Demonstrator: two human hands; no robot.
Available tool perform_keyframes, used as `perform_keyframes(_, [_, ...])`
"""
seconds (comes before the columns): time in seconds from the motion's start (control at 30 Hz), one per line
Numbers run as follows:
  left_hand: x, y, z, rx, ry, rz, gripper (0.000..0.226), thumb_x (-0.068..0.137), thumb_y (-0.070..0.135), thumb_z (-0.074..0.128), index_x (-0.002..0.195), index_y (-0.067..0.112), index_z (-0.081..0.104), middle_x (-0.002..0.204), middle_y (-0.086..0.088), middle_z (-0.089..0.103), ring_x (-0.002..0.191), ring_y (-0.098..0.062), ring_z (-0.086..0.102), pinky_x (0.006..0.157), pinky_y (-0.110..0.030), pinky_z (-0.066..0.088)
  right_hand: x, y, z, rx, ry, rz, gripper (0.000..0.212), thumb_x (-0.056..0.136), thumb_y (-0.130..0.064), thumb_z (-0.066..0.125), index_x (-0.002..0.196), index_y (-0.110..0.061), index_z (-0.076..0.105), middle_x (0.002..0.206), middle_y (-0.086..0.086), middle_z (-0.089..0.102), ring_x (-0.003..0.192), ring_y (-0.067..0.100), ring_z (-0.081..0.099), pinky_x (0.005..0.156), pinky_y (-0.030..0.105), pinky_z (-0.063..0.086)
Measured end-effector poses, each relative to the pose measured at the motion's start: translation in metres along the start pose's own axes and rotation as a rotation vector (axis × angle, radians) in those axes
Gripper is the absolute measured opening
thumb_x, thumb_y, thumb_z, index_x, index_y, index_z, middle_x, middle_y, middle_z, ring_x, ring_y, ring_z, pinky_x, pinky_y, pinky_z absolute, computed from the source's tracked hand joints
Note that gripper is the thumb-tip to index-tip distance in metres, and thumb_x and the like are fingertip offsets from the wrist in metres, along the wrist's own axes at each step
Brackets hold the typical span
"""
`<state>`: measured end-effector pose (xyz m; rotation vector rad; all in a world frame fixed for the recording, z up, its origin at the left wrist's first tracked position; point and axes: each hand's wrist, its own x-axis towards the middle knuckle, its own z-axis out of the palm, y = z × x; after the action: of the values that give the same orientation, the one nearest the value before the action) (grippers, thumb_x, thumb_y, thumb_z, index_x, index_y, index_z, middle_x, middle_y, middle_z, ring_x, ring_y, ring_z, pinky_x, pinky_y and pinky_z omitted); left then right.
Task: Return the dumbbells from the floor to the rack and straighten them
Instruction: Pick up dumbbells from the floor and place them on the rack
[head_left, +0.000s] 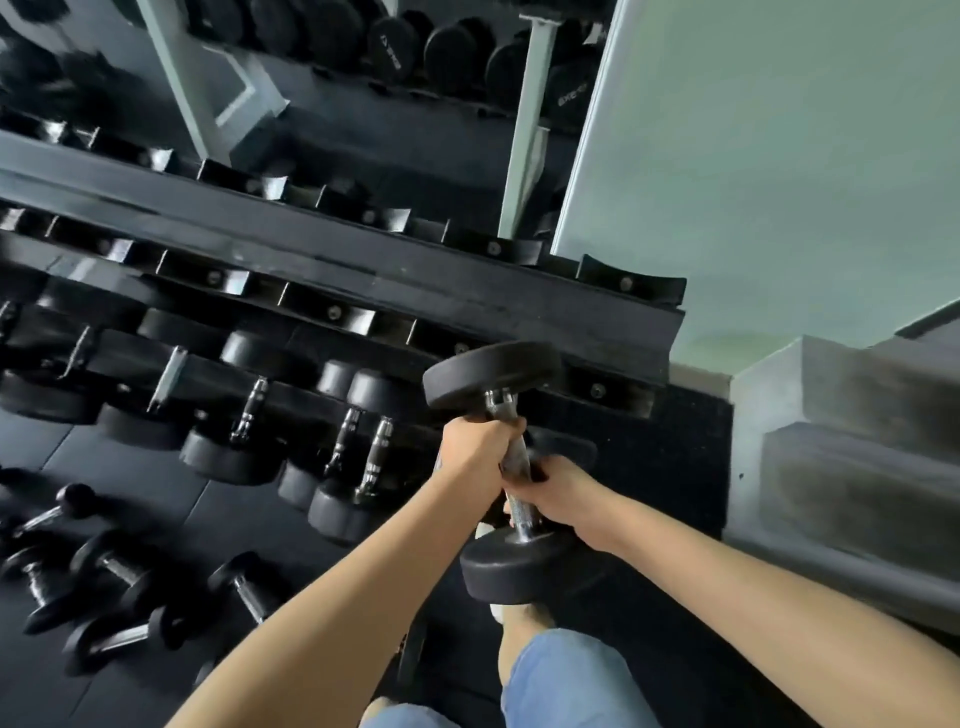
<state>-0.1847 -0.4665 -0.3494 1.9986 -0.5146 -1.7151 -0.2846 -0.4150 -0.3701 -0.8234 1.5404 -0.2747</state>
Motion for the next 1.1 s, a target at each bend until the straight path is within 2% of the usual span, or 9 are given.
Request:
perform_keyframes(0.13, [0.018, 0.054, 0.058, 0.062, -0.054, -0.007, 0.027, 0.078, 0.004, 0.072, 0.061, 0.015, 0.053, 0.054, 0.002, 0.058, 0.057, -0.013, 0.053, 0.065, -0.028, 0.050, 0.020, -0.023, -0.057, 0.082, 0.050, -0.053, 0.023, 0.091, -0.034, 0.061, 0.103, -0.014, 0.066, 0.090, -0.002, 0.070, 0.087, 0.012, 0.065, 0.069, 0.019, 0.047])
perform_keyframes(0.23, [0.030, 0.086, 0.098, 0.127, -0.104, 0.015, 0.025, 0.077, 0.009, 0.076, 0.065, 0.015, 0.054, 0.065, 0.002, 0.056, 0.065, -0.016, 0.055, 0.072, -0.029, 0.046, 0.034, -0.036, -0.095, 0.152, 0.109, -0.070, 0.022, 0.091, -0.030, 0.062, 0.083, -0.011, 0.067, 0.081, 0.011, 0.069, 0.078, 0.025, 0.062, 0.073, 0.031, 0.046])
perform_keyframes(0.33, [0.041, 0.110, 0.133, 0.190, -0.136, 0.060, 0.017, 0.075, 0.014, 0.078, 0.085, 0.012, 0.063, 0.068, 0.001, 0.057, 0.072, -0.020, 0.058, 0.074, -0.031, 0.049, 0.049, -0.045, -0.126, 0.203, 0.178, -0.067, 0.024, 0.091, -0.027, 0.062, 0.082, -0.005, 0.068, 0.080, 0.024, 0.068, 0.075, 0.026, 0.061, 0.071, 0.034, 0.046])
perform_keyframes(0.5, [0.065, 0.134, 0.178, 0.319, -0.193, 0.120, 0.021, 0.075, 0.014, 0.077, 0.093, 0.012, 0.066, 0.067, 0.001, 0.058, 0.063, -0.017, 0.055, 0.071, -0.028, 0.048, 0.077, -0.049, -0.161, 0.304, 0.257, -0.062, 0.021, 0.092, -0.025, 0.062, 0.086, -0.005, 0.067, 0.074, 0.010, 0.070, 0.069, 0.023, 0.066, 0.070, 0.033, 0.051])
perform_keyframes(0.63, [0.081, 0.141, 0.203, 0.491, -0.216, 0.209, 0.026, 0.078, 0.018, 0.074, 0.100, 0.008, 0.066, 0.081, -0.001, 0.062, 0.080, -0.021, 0.059, 0.076, -0.028, 0.049, 0.098, -0.044, -0.172, 0.389, 0.326, -0.004, 0.018, 0.092, -0.022, 0.060, 0.093, -0.005, 0.067, 0.075, 0.004, 0.070, 0.072, 0.021, 0.066, 0.061, 0.024, 0.048])
perform_keyframes(0.73, [0.091, 0.140, 0.217, 0.616, -0.227, 0.242, 0.026, 0.077, 0.026, 0.074, 0.096, 0.010, 0.065, 0.082, 0.000, 0.064, 0.082, -0.021, 0.062, 0.076, -0.029, 0.051, 0.109, -0.041, -0.175, 0.429, 0.342, 0.036, 0.018, 0.093, -0.025, 0.059, 0.095, -0.008, 0.065, 0.079, -0.004, 0.068, 0.076, 0.010, 0.063, 0.065, 0.020, 0.044])
perform_keyframes(0.87, [0.102, 0.133, 0.219, 0.772, -0.232, 0.321, 0.027, 0.079, 0.033, 0.070, 0.062, 0.021, 0.053, 0.061, 0.008, 0.055, 0.065, -0.015, 0.056, 0.050, -0.021, 0.039, 0.120, -0.027, -0.174, 0.481, 0.340, 0.074, 0.028, 0.091, -0.029, 0.063, 0.107, -0.006, 0.064, 0.090, 0.003, 0.073, 0.086, 0.019, 0.070, 0.086, 0.036, 0.055])
perform_keyframes(0.97, [0.105, 0.132, 0.216, 0.807, -0.220, 0.363, 0.029, 0.078, 0.030, 0.071, 0.058, 0.023, 0.052, 0.060, 0.008, 0.055, 0.064, -0.016, 0.057, 0.059, -0.023, 0.045, 0.120, -0.028, -0.172, 0.543, 0.338, 0.062, 0.019, 0.092, -0.023, 0.062, 0.103, -0.007, 0.062, 0.083, 0.004, 0.071, 0.075, 0.017, 0.069, 0.076, 0.032, 0.055])
perform_keyframes(1.1, [0.103, 0.130, 0.211, 0.811, -0.268, 0.428, 0.012, 0.079, 0.031, 0.070, 0.078, 0.020, 0.064, 0.073, 0.004, 0.062, 0.076, -0.018, 0.062, 0.073, -0.031, 0.053, 0.118, -0.031, -0.172, 0.553, 0.306, 0.041, 0.013, 0.093, -0.025, 0.060, 0.095, -0.012, 0.062, 0.086, 0.008, 0.072, 0.084, 0.029, 0.071, 0.089, 0.049, 0.055])
